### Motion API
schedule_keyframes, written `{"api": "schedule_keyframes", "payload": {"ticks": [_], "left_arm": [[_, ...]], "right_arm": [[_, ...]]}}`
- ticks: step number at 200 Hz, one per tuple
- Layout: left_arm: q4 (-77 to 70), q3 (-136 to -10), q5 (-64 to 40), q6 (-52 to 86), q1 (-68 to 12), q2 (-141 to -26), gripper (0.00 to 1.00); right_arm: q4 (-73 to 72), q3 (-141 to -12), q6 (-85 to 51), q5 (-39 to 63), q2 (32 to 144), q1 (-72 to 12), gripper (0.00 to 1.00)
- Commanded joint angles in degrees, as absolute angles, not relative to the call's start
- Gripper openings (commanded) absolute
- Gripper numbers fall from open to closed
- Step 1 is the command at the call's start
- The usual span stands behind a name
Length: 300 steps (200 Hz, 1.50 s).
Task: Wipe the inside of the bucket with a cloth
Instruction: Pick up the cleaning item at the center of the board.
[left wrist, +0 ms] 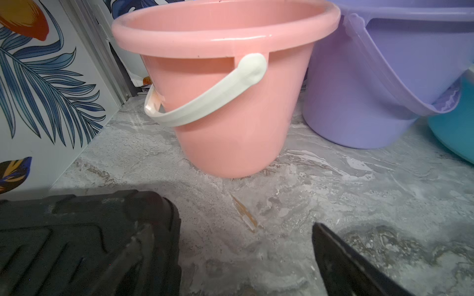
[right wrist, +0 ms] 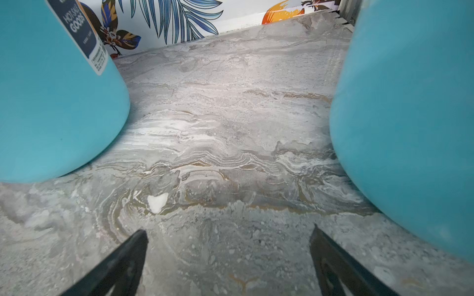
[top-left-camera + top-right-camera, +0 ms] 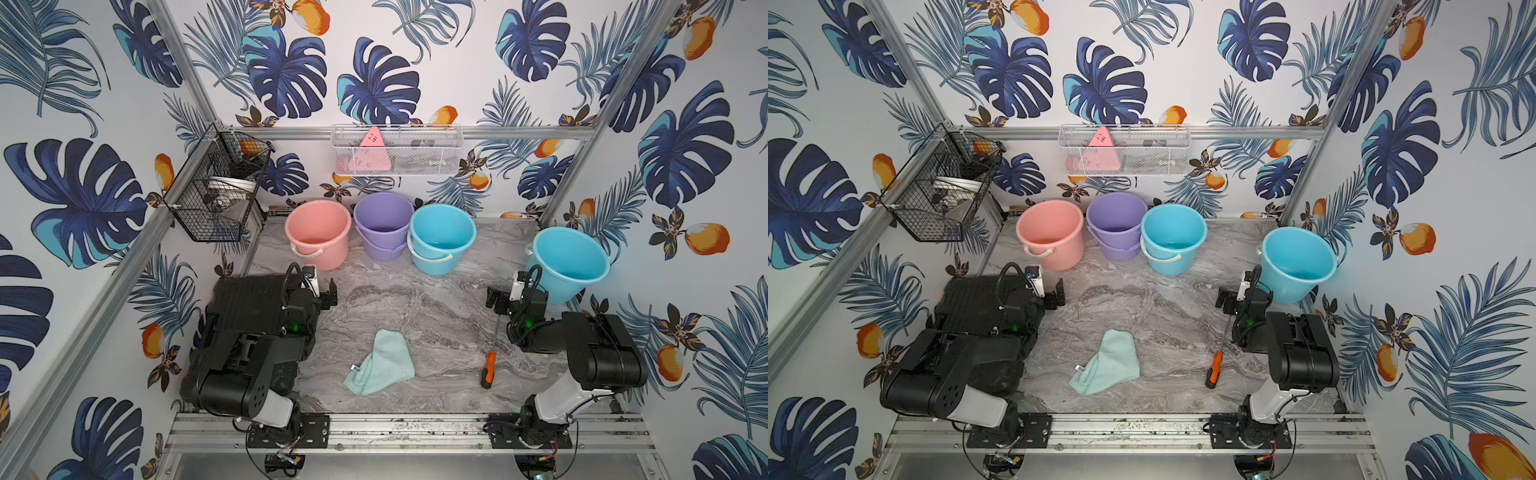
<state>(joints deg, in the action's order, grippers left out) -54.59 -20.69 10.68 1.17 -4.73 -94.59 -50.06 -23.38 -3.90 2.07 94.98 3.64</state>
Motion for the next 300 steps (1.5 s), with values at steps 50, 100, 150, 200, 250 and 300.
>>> {"api": "schedule_keyframes", "payload": {"ticks": [50, 100, 150, 200, 250, 300], "left_arm": [[-58.95, -21.15, 10.63, -0.79, -4.71, -94.83, 0.99], [-58.92, -21.13, 10.49, -0.7, -4.66, -94.74, 0.99], [-59.16, -20.4, 13.18, -0.3, -4.83, -93.23, 0.99], [-36.82, -26.62, 24.14, -1.58, -9.32, -82.68, 0.99], [-8.14, -36.74, 24.36, 6.12, -12.23, -71.57, 0.99], [11.38, -45.79, 16.64, 14.36, -12.3, -66.97, 0.99]], "right_arm": [[-54.29, -23.73, -4.22, 1.63, 95.25, 3.69, 1.0], [-54.09, -23.82, -4.87, -0.01, 95.2, 3.69, 1.0], [-54.5, -22.94, -5.41, -6.45, 92.91, 2.4, 1.0], [-39.44, -23.64, -6.85, -16.92, 79.83, -2.89, 1.0], [-13.11, -29.04, -13.74, -17.94, 64.48, -7.82, 0.99], [9.14, -38.45, -24.69, -5.27, 62.31, -10.37, 0.91]]}}
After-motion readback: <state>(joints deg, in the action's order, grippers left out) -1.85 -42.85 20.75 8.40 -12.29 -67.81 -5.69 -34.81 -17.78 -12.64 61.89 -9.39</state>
